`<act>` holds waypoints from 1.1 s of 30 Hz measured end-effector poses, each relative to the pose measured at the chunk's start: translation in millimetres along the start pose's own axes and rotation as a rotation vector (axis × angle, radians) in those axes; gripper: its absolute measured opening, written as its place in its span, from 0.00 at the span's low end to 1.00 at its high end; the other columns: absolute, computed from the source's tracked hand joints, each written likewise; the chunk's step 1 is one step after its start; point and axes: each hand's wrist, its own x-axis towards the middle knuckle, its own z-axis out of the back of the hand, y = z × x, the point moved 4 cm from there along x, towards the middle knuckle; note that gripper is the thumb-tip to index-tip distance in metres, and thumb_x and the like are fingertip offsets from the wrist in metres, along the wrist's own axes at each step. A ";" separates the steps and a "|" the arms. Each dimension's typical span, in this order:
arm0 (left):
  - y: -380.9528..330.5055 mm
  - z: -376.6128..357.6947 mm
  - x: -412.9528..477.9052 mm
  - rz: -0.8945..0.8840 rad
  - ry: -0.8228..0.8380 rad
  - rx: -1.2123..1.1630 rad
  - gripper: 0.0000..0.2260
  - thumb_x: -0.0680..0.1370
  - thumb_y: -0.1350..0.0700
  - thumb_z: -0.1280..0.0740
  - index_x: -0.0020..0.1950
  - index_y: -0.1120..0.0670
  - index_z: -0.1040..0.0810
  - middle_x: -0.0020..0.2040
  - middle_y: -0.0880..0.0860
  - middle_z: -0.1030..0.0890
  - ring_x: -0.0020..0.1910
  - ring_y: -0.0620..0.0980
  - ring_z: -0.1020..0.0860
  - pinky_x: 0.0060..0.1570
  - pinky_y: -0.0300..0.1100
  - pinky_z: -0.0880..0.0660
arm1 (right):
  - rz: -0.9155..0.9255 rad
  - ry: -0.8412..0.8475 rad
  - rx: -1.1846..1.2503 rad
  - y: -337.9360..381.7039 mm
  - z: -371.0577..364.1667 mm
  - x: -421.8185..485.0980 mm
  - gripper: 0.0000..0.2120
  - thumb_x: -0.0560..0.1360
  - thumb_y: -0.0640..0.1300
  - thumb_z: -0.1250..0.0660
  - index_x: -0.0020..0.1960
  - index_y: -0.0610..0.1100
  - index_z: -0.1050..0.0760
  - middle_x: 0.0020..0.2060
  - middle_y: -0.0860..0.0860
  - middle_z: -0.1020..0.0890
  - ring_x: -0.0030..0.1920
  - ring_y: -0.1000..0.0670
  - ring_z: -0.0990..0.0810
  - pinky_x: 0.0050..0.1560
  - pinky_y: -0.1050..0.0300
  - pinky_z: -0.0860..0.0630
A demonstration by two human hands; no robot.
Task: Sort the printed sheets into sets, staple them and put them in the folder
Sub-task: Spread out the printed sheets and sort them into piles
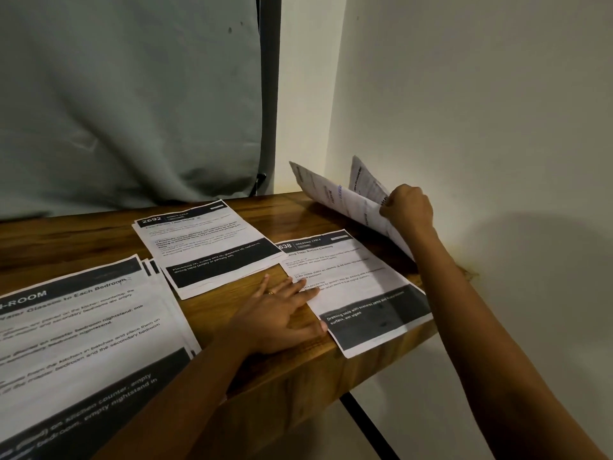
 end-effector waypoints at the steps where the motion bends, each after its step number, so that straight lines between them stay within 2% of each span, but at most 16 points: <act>1: 0.0 0.2 0.0 0.001 -0.006 0.003 0.39 0.69 0.25 0.55 0.78 0.39 0.54 0.79 0.44 0.55 0.77 0.45 0.57 0.71 0.52 0.71 | -0.001 -0.010 0.001 -3.0 4.0 -3.3 0.12 0.73 0.42 0.30 0.51 0.34 0.23 0.48 0.37 0.21 0.47 0.38 0.21 0.39 0.56 0.32; 4: 1.3 -0.4 0.3 0.009 -0.012 0.016 0.42 0.66 0.23 0.57 0.77 0.38 0.54 0.79 0.44 0.55 0.77 0.45 0.57 0.70 0.51 0.71 | 0.021 -0.024 -0.009 -6.9 15.8 -17.8 0.11 0.72 0.41 0.30 0.48 0.34 0.23 0.43 0.39 0.22 0.41 0.40 0.24 0.38 0.56 0.32; 8: 1.6 -0.8 1.5 0.004 0.008 0.022 0.52 0.55 0.17 0.67 0.77 0.37 0.56 0.79 0.44 0.56 0.77 0.46 0.58 0.70 0.52 0.71 | 0.139 0.002 -0.061 6.5 28.3 -56.0 0.06 0.72 0.41 0.33 0.44 0.37 0.22 0.37 0.43 0.23 0.37 0.42 0.23 0.36 0.57 0.28; 11: -1.0 3.3 2.1 0.020 0.041 0.004 0.49 0.59 0.17 0.64 0.77 0.37 0.56 0.79 0.44 0.57 0.77 0.46 0.58 0.72 0.54 0.70 | 0.238 0.070 -0.149 21.6 34.8 -103.0 0.02 0.72 0.42 0.34 0.42 0.44 0.24 0.36 0.45 0.26 0.36 0.43 0.25 0.38 0.55 0.28; 13: -3.4 6.9 1.8 0.038 0.067 -0.029 0.47 0.62 0.19 0.63 0.77 0.38 0.56 0.79 0.44 0.57 0.77 0.46 0.58 0.72 0.53 0.68 | 0.289 0.155 -0.216 29.5 33.1 -133.6 0.04 0.74 0.43 0.35 0.46 0.44 0.22 0.39 0.44 0.24 0.39 0.43 0.23 0.39 0.55 0.29; 15: -4.3 8.3 0.8 0.058 0.076 -0.032 0.49 0.61 0.19 0.65 0.78 0.41 0.57 0.79 0.46 0.57 0.77 0.47 0.58 0.72 0.52 0.68 | 0.328 0.248 -0.257 34.6 25.6 -157.4 0.08 0.76 0.44 0.37 0.51 0.42 0.22 0.46 0.44 0.21 0.42 0.44 0.23 0.42 0.55 0.28; 18: -6.7 6.0 -2.0 0.078 0.044 0.045 0.51 0.62 0.20 0.65 0.78 0.48 0.62 0.79 0.49 0.58 0.77 0.48 0.59 0.70 0.47 0.67 | 0.389 0.335 -0.272 37.1 11.8 -181.2 0.10 0.79 0.45 0.38 0.56 0.42 0.23 0.49 0.44 0.20 0.45 0.47 0.22 0.48 0.55 0.24; 21: -4.1 3.6 -4.9 0.155 0.027 -0.019 0.44 0.71 0.24 0.55 0.77 0.47 0.68 0.79 0.48 0.58 0.77 0.55 0.61 0.73 0.52 0.60 | 0.421 0.372 -0.261 36.4 2.5 -195.3 0.11 0.80 0.44 0.39 0.60 0.42 0.24 0.52 0.45 0.20 0.49 0.47 0.20 0.51 0.56 0.24; 23: -1.5 2.3 -2.6 0.138 0.008 -0.036 0.44 0.68 0.22 0.58 0.76 0.44 0.69 0.79 0.48 0.58 0.77 0.55 0.61 0.73 0.54 0.60 | 0.419 0.408 -0.229 34.9 -0.8 -200.2 0.12 0.80 0.42 0.39 0.62 0.44 0.25 0.54 0.46 0.20 0.52 0.47 0.20 0.54 0.57 0.24; 26: -0.9 0.0 2.8 0.061 -0.009 0.044 0.51 0.58 0.19 0.70 0.77 0.43 0.64 0.79 0.49 0.59 0.77 0.47 0.59 0.71 0.49 0.68 | 0.412 0.486 -0.171 32.7 -3.1 -204.1 0.15 0.78 0.40 0.37 0.65 0.47 0.26 0.58 0.47 0.21 0.54 0.48 0.20 0.58 0.56 0.23; 29: -2.0 0.9 2.7 0.063 -0.009 0.061 0.55 0.55 0.19 0.72 0.78 0.43 0.60 0.78 0.49 0.60 0.77 0.47 0.60 0.68 0.47 0.70 | 0.341 0.509 -0.119 30.1 1.2 -202.4 0.17 0.78 0.40 0.36 0.66 0.49 0.26 0.59 0.48 0.22 0.56 0.48 0.21 0.58 0.56 0.23; 33: -2.3 1.1 1.4 0.059 -0.024 0.041 0.56 0.55 0.19 0.71 0.78 0.44 0.58 0.79 0.49 0.58 0.77 0.47 0.59 0.70 0.49 0.69 | 0.232 0.354 -0.144 27.8 19.2 -188.0 0.18 0.77 0.42 0.34 0.67 0.50 0.27 0.58 0.47 0.22 0.56 0.47 0.22 0.57 0.55 0.24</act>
